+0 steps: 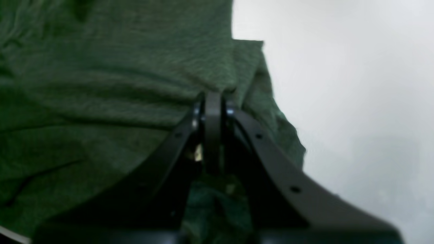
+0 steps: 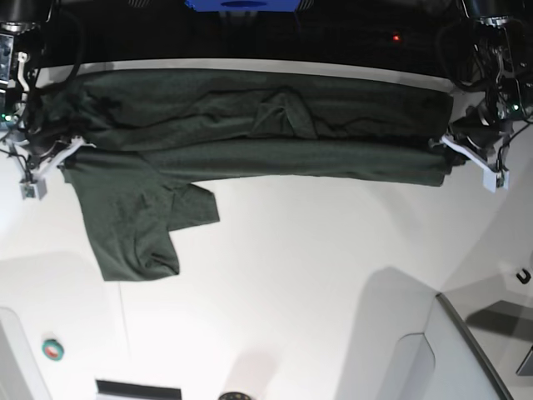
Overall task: Layout the t-shirt on the table in an organized manner, then fold the t-shirt properly
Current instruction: 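Release the right gripper and grasp the hanging green sleeve, then pull the sleeve fabric with the right gripper up onto the folded strip, then open both grippers and lift them off the shirt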
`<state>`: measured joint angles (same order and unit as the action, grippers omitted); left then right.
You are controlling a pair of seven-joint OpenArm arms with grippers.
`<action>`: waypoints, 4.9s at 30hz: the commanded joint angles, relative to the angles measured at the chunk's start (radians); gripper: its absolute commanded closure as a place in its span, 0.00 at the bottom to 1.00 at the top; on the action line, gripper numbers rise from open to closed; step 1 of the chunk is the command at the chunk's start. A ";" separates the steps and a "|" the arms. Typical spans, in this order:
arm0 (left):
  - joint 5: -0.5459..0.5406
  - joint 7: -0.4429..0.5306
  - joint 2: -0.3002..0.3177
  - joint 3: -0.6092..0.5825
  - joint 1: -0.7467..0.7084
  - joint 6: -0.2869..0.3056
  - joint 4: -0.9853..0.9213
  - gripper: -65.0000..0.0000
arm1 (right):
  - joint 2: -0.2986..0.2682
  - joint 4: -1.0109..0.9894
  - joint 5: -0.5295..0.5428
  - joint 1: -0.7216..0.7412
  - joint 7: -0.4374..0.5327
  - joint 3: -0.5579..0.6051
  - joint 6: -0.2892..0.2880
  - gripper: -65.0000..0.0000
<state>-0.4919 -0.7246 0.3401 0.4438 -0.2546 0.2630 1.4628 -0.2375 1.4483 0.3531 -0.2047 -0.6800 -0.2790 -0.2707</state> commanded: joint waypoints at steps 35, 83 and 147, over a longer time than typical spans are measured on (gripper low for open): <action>-0.011 0.018 0.009 0.005 0.011 0.008 0.022 1.00 | -0.082 -0.803 -0.001 0.669 0.093 0.269 -0.006 0.97; -0.011 0.018 0.017 0.016 0.008 0.008 0.072 1.00 | 0.010 0.417 0.002 0.012 -0.406 -0.180 -0.006 1.00; 0.209 0.017 -0.042 -0.066 -0.165 0.006 0.169 1.00 | 0.051 0.190 0.002 -0.114 -0.324 -0.233 -0.008 0.99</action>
<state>-0.2840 -0.7219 0.2852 0.3714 -0.4160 0.2699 1.6188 -0.1711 1.6264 0.3550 -0.3241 -1.0138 -0.5060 -0.2741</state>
